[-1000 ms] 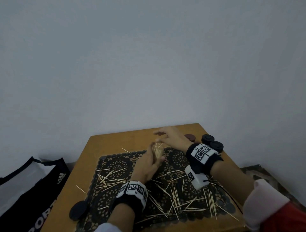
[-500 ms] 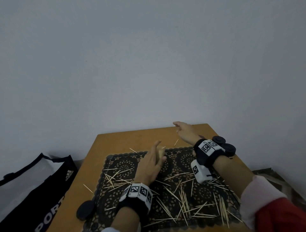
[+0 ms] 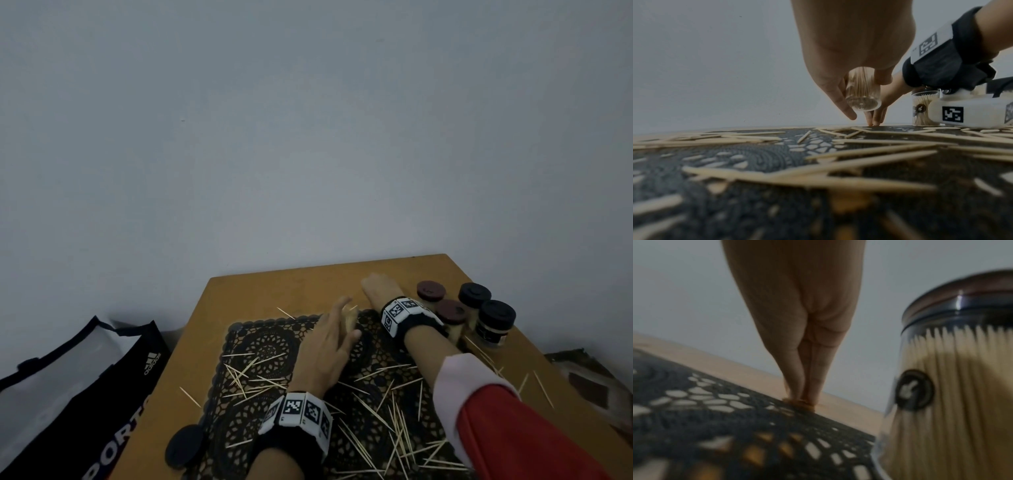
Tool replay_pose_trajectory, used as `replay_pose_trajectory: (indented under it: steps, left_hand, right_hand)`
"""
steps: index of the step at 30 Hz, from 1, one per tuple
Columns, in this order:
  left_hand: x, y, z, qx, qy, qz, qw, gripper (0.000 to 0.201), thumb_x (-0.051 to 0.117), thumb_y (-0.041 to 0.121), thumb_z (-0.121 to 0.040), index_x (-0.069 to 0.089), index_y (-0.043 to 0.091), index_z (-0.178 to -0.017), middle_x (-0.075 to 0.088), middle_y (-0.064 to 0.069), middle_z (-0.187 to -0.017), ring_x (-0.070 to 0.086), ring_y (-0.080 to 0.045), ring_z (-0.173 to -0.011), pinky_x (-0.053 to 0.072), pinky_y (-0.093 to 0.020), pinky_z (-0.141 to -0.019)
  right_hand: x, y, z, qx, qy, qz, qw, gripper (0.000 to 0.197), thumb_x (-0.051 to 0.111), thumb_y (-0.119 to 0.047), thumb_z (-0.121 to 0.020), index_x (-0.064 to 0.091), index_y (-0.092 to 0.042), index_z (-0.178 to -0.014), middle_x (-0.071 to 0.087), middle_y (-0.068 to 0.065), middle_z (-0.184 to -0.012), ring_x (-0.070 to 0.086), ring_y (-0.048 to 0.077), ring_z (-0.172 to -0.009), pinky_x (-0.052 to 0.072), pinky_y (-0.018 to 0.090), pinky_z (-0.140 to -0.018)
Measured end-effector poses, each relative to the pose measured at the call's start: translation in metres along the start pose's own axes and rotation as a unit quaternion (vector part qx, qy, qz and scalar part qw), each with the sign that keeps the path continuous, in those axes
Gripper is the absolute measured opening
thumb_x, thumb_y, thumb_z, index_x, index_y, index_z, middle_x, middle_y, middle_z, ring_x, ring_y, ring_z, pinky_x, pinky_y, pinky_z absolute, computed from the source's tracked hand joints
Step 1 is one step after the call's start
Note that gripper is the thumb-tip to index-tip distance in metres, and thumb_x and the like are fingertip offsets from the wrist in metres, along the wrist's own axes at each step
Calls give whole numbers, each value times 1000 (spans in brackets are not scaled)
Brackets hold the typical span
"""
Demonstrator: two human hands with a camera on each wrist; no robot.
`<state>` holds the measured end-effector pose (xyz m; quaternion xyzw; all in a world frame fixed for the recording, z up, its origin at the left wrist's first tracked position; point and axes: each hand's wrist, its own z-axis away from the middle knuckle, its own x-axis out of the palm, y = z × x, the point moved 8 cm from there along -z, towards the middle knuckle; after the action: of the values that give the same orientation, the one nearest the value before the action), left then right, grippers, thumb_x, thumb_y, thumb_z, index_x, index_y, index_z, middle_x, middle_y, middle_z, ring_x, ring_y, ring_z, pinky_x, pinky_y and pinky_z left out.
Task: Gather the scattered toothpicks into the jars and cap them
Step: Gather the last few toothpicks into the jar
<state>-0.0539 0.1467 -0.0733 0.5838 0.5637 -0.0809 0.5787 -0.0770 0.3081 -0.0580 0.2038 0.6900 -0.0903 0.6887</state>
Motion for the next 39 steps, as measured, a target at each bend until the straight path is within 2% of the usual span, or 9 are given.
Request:
replay_pose_trajectory:
  steps: [7,10,12,14,17,23,27,33,39]
  left_hand:
    - [0,2,0,16,-7,6,1000,49,41,59,-96,25,45,-141,57,-1,-130,60,-19,-102,49,-39,-88]
    - [-2,2,1,5,-2,20,1000,54,42,61,-94,27,35,-138,61,-2,-122,61,-19,-98,47,-37,-87]
    - [-3,-1,1,-17,6,35,999,65,44,62,-91,21,29,-143,62,-3,-117,62,-22,-100,44,-33,-87]
    - [-3,-4,1,-35,8,42,998,77,44,64,-88,13,26,-147,63,-5,-113,63,-24,-100,44,-32,-85]
    - [-1,-9,-1,-43,7,43,998,83,41,70,-83,10,27,-147,64,-7,-116,64,-26,-100,47,-35,-86]
    - [-2,-10,0,-46,8,49,998,82,44,69,-85,13,25,-147,62,-13,-122,63,-26,-102,47,-40,-91]
    - [-5,-7,0,-41,13,56,998,78,46,65,-86,15,25,-146,63,-11,-122,63,-25,-103,47,-39,-92]
    - [6,4,0,-8,-61,73,995,69,57,52,-92,17,29,-144,58,-9,-129,59,-21,-106,44,-32,-94]
    - [9,4,-1,3,-74,80,994,69,59,48,-92,20,27,-144,60,-3,-127,60,-16,-106,42,-27,-92]
  right_hand:
    - [10,2,5,-18,-53,36,998,22,44,-8,-99,59,-6,-115,63,9,-118,62,26,-106,49,34,-83]
    - [-7,8,6,0,9,-117,993,9,54,-13,-95,57,-9,-102,63,11,-109,62,26,-96,48,33,-76]
    - [-27,19,15,37,95,-368,924,8,58,-8,-90,55,-11,-96,62,8,-94,63,23,-78,53,32,-65]
    - [-45,24,32,35,168,-573,801,11,59,-2,-89,58,-7,-98,62,10,-79,64,19,-62,55,28,-55]
    - [-62,15,56,-17,194,-674,712,12,65,-2,-88,61,-1,-99,67,18,-77,65,19,-63,56,29,-54]
    - [-51,-14,68,-116,117,-511,844,4,71,-14,-85,74,-11,-87,64,-2,-84,56,9,-78,46,21,-71]
    - [-54,2,74,-113,100,-539,828,15,69,-18,-88,75,-11,-100,66,2,-95,57,7,-85,45,16,-76]
    - [-47,6,76,-112,34,-549,828,14,81,-9,-75,74,-3,-85,70,16,-81,58,9,-68,47,25,-65]
    - [-58,24,93,-72,80,-532,840,20,72,-21,-86,70,-1,-87,63,-1,-69,53,0,-52,40,11,-46]
